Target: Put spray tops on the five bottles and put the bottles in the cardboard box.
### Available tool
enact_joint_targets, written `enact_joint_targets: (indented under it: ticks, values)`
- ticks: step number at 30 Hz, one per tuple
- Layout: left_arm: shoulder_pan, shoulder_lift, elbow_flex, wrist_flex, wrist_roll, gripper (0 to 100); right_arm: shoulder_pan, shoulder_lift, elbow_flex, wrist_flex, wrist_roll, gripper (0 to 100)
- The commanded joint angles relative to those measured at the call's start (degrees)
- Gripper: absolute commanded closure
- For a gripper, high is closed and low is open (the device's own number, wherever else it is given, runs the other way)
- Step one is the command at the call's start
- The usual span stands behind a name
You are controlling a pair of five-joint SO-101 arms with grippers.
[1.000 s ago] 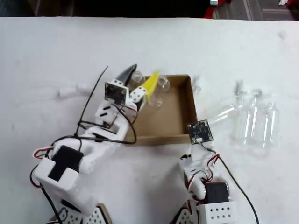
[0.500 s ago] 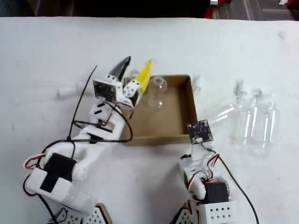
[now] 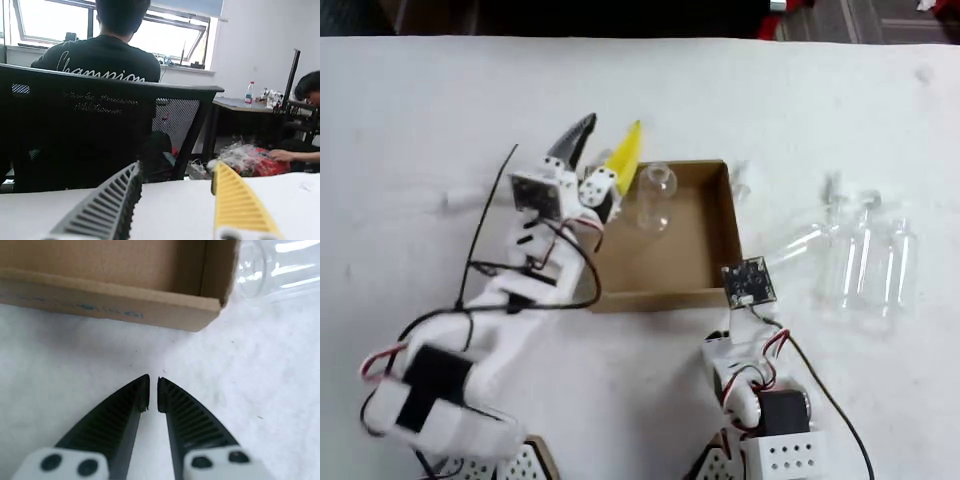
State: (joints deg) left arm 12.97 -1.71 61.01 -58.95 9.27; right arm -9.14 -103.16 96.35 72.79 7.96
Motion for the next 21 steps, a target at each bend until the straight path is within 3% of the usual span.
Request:
enact_joint_targets:
  ticks: [1, 5, 16, 21]
  values:
    - [-2.2, -15.6, 6.2, -0.2, 5.5, 79, 0.2, -0.3, 0.5, -1.9, 0.1, 97.7]
    - [-4.1, -30.0, 10.7, 10.4, 5.7, 79, 0.6, -0.3, 0.5, -3.4, 0.1, 97.7]
    - [-16.8, -55.5, 8.5, 53.8, 5.5, 79, 0.3, -0.3, 0.5, -2.9, 0.4, 98.1]
    - [-17.5, -56.2, 9.0, 58.2, 5.4, 79, 0.2, -0.3, 0.5, -2.9, 0.4, 98.1]
